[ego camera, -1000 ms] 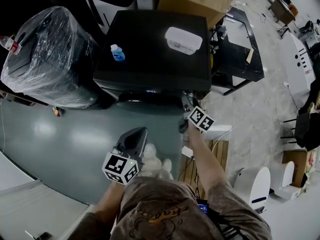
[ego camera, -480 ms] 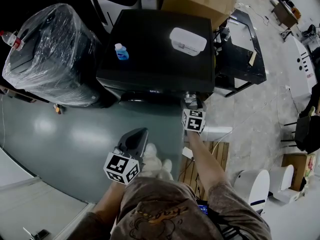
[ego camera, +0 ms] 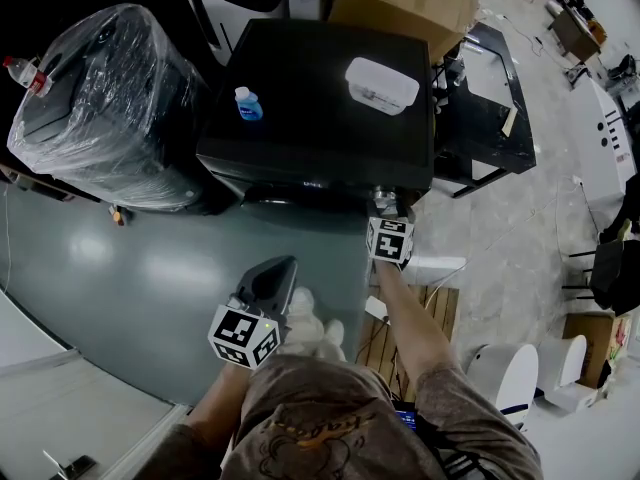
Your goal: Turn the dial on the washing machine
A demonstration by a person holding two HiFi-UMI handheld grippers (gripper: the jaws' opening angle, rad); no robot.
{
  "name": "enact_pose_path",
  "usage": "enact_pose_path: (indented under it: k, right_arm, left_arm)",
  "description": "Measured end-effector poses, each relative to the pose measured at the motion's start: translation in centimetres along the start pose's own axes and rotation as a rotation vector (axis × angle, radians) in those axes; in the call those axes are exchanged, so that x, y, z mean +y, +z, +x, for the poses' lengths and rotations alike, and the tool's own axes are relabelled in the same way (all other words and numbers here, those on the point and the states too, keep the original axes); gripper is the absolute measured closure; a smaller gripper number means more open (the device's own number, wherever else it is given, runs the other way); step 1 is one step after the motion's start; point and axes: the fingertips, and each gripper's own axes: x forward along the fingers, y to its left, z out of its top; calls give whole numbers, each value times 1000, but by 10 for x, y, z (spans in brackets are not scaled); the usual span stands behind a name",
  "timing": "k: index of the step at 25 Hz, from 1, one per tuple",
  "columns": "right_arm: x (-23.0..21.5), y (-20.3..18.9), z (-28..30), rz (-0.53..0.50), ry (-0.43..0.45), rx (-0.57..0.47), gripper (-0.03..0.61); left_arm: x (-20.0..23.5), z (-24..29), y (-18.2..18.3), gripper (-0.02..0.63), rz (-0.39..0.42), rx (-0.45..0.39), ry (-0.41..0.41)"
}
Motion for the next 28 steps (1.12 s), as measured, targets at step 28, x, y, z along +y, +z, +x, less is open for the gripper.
enact_pose_path:
  k: [28]
  right_arm:
    - [-4, 3, -3, 870, 317, -168, 308]
  left_arm:
    - [-7, 5, -2, 621, 4, 10, -22]
